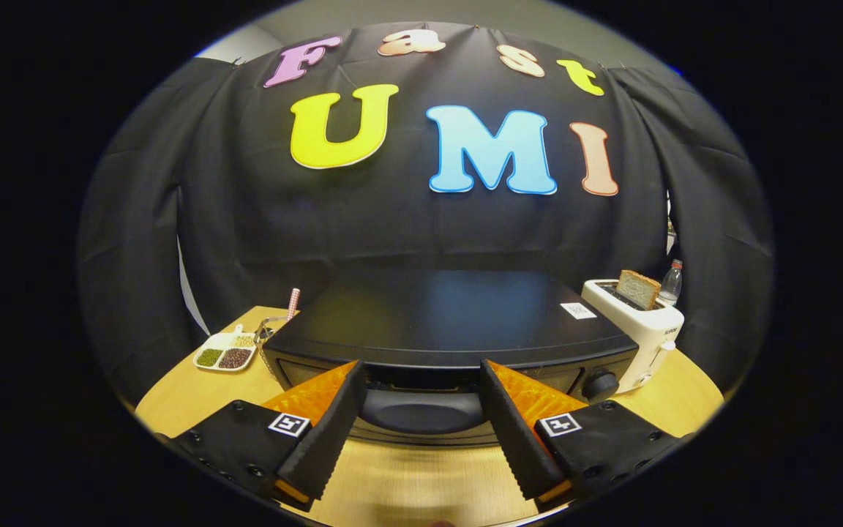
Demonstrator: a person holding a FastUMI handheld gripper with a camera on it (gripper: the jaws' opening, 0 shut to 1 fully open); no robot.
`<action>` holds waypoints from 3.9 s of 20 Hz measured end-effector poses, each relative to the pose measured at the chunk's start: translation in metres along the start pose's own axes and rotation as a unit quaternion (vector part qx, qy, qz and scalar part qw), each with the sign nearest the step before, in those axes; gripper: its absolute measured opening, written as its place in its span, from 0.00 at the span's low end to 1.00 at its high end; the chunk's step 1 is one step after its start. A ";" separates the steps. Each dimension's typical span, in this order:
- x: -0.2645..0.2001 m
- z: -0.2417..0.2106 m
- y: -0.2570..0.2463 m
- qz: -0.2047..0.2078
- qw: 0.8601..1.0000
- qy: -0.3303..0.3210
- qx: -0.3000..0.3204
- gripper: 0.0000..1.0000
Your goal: Open the toaster oven, put the food inside, and close the toaster oven door.
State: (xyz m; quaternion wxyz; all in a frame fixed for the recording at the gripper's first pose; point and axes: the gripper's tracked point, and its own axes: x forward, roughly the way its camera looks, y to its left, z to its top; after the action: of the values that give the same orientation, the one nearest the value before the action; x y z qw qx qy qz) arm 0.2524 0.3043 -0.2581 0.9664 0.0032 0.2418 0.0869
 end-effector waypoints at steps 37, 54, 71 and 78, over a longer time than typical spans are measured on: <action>-0.100 -0.142 0.012 0.010 0.993 0.119 -0.002 1.00; -0.202 -0.096 -0.034 0.115 0.976 0.165 0.081 0.98; -0.194 -0.179 -0.136 0.190 0.894 0.398 0.076 0.97; -0.198 -0.220 -0.150 0.197 0.859 0.470 0.061 0.94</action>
State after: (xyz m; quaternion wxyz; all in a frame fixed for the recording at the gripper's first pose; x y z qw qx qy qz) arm 0.0025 0.1146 -0.3667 0.6988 0.0683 0.6661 0.2515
